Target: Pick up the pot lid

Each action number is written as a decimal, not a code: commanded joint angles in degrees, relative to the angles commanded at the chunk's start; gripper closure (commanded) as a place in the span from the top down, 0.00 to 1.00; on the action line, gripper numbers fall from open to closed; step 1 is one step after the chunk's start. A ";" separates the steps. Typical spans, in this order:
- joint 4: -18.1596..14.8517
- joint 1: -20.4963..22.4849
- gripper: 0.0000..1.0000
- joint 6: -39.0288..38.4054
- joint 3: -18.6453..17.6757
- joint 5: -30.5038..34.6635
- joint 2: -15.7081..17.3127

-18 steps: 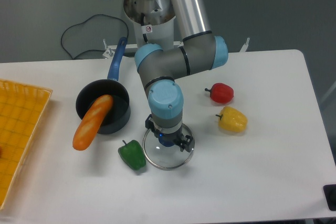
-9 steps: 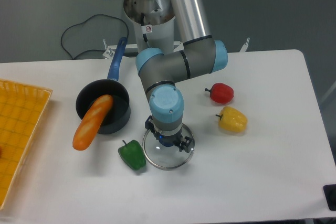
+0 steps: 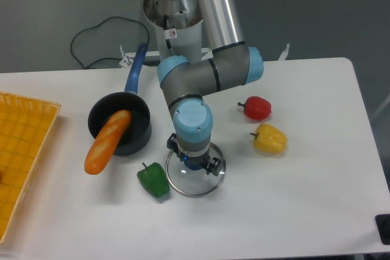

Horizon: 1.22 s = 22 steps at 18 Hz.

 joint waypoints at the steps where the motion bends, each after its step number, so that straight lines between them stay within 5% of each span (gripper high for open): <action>1: 0.00 0.00 1.00 0.00 0.00 0.09 0.00; 10: -0.09 0.00 0.96 0.27 -0.26 0.35 0.00; 14: -0.17 -0.09 0.75 0.26 -0.26 0.70 -0.09; 17: -0.26 -0.09 0.47 0.26 -0.26 0.70 -0.09; 22: -0.44 -0.09 0.44 0.26 -0.18 0.70 0.00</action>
